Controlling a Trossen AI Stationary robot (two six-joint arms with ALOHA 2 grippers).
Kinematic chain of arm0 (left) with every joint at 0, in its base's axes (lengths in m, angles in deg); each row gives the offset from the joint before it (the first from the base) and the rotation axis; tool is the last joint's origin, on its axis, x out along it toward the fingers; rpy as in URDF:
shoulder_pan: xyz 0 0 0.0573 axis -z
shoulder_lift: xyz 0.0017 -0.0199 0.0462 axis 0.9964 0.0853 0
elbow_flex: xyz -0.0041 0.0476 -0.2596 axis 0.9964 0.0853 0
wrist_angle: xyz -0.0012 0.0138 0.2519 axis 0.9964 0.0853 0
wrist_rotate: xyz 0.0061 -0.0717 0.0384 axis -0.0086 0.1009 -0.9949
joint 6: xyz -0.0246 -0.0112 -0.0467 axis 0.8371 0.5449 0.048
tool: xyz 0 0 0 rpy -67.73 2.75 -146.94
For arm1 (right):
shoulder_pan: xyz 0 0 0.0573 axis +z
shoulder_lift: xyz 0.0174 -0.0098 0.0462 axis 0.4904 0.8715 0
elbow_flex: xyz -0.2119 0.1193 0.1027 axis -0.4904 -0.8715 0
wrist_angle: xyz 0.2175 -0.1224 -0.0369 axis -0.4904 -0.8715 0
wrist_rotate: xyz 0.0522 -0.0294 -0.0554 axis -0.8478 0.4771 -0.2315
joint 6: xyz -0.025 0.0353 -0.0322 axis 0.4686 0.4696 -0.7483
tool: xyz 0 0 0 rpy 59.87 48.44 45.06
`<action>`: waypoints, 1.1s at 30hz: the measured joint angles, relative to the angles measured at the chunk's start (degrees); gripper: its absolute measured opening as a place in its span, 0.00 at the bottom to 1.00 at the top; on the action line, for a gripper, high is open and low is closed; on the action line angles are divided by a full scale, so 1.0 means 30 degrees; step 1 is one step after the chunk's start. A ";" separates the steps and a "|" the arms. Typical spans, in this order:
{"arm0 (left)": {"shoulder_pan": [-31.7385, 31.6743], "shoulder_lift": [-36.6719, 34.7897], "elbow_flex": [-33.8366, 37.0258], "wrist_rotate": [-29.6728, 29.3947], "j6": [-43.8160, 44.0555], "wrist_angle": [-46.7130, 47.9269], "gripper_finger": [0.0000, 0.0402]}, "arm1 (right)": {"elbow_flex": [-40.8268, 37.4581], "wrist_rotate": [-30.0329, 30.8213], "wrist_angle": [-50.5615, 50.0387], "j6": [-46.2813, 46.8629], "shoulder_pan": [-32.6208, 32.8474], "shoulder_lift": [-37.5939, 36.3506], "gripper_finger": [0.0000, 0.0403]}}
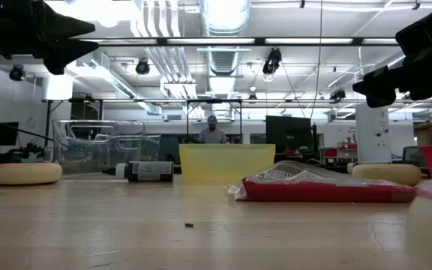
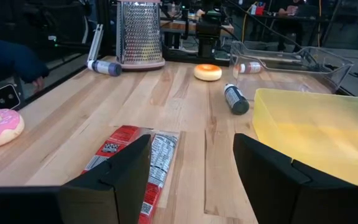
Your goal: Pick & Place Food Item
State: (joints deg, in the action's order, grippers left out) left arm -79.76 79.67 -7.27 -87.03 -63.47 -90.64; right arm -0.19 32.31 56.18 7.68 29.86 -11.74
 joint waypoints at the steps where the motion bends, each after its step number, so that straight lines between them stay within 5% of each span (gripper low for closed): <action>1: 0.0001 0.0000 0.0001 0.0006 0.0000 0.0000 0.68 | 0.0003 0.0004 0.0000 -0.0022 -0.0001 0.0000 0.56; 33: 0.0003 -0.0003 0.0003 0.0001 0.0005 0.0000 0.68 | -0.0001 0.0295 0.0503 -0.1476 -0.0007 0.0021 0.56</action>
State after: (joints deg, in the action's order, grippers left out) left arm -79.75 79.67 -7.26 -87.03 -63.45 -90.64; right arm -0.19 33.20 57.69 3.25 29.84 -11.68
